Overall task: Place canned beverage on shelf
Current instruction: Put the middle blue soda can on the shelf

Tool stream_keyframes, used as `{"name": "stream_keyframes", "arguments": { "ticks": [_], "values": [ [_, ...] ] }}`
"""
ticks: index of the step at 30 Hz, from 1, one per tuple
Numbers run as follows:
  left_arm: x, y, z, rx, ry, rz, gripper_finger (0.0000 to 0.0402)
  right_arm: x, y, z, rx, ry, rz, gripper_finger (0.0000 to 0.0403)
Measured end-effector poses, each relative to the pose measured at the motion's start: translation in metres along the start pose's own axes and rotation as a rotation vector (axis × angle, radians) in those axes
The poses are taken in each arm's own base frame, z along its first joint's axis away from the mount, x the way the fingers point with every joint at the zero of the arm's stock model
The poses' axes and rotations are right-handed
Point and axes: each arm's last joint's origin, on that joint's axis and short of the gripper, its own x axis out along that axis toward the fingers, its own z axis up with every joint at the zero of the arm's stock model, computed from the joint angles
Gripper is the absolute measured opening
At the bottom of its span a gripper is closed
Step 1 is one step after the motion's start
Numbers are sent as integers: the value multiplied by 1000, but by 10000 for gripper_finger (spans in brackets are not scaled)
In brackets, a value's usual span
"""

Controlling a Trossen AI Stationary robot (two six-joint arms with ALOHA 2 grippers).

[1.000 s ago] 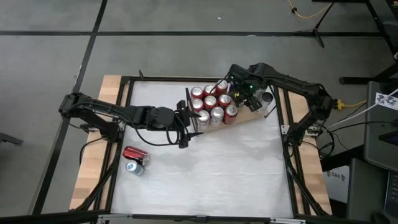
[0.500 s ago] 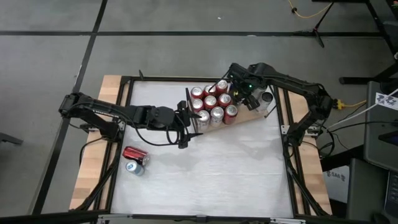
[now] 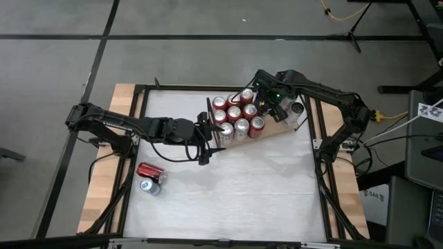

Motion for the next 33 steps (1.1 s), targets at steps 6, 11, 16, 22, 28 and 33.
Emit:
{"name": "stream_keyframes", "arguments": {
  "ticks": [6,11,16,22,28,33],
  "values": [
    [0,0,0,0,0,0,318,0,1,-1,4,18,5,225],
    [0,0,0,0,0,0,318,0,1,-2,-8,43,2,225],
    [0,0,0,0,0,0,318,0,1,-2,-32,47,0,225],
    [0,0,0,-1,0,0,318,0,1,-2,-17,47,-2,225],
    [0,0,0,-1,0,0,318,0,1,-2,-17,46,-3,230],
    [0,0,0,-2,0,0,318,0,1,-2,-16,48,-4,262]
  ]
}}
